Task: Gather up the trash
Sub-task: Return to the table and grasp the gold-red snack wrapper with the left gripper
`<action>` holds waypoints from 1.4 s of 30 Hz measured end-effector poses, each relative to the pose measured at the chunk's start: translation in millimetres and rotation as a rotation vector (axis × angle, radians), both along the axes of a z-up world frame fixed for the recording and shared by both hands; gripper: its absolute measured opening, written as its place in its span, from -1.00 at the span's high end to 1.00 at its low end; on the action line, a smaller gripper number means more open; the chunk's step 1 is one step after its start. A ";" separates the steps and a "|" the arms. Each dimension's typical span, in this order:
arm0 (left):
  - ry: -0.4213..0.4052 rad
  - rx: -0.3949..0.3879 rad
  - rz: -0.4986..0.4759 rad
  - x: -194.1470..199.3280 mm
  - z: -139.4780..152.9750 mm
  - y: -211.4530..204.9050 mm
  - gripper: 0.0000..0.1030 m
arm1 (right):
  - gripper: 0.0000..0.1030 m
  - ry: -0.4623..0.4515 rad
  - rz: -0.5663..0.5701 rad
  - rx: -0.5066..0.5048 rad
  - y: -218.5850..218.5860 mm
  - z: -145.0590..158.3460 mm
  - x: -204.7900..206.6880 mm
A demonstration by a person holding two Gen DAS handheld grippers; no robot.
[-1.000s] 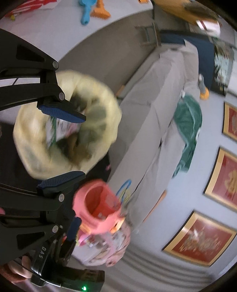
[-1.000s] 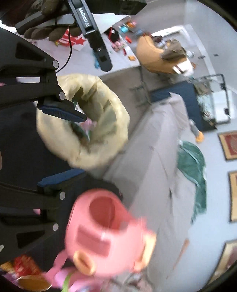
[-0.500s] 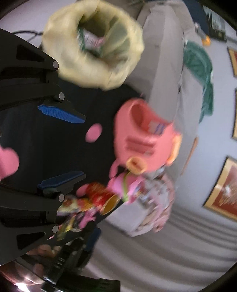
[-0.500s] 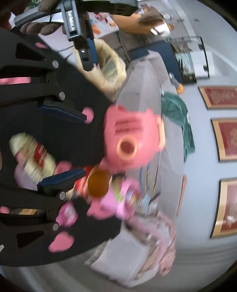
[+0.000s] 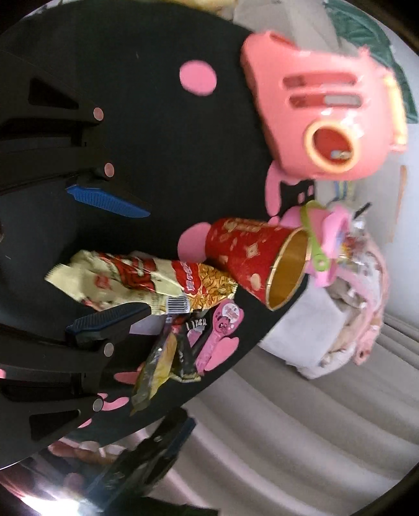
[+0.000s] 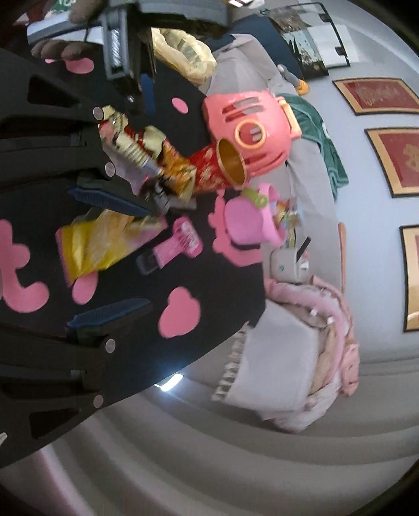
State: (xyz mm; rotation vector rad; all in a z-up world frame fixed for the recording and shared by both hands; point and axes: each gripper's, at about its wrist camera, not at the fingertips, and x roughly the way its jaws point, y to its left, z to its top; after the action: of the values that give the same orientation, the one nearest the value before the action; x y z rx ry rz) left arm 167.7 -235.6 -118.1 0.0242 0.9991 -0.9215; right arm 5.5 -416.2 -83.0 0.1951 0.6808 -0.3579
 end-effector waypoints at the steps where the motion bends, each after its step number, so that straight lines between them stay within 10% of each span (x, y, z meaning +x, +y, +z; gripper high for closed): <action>1: 0.029 0.007 -0.003 3.7 -4.2 -6.9 -0.09 | 0.02 0.003 -0.002 0.002 -0.9 -1.8 -0.9; 7: 0.052 0.040 -0.002 2.2 -13.0 -18.9 -0.05 | 0.02 -0.004 0.000 0.020 -8.4 -9.6 -5.8; 11: 0.047 0.032 -0.015 0.3 -10.5 -18.9 0.53 | 0.02 -0.014 0.018 0.046 -9.4 -11.6 -1.4; 25: 0.001 -0.025 0.071 -5.8 27.1 70.9 0.55 | 0.02 0.038 0.175 0.064 16.5 -15.2 22.5; 42: 0.094 -0.029 0.186 22.9 -5.9 135.2 0.33 | 0.02 0.111 0.441 0.064 118.1 -28.6 62.2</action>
State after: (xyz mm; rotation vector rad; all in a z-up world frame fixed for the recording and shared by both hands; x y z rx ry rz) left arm 190.6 -100.4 -124.0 -0.1357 1.0555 -0.7721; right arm 67.7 -298.1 -111.6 0.0820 0.8232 0.0762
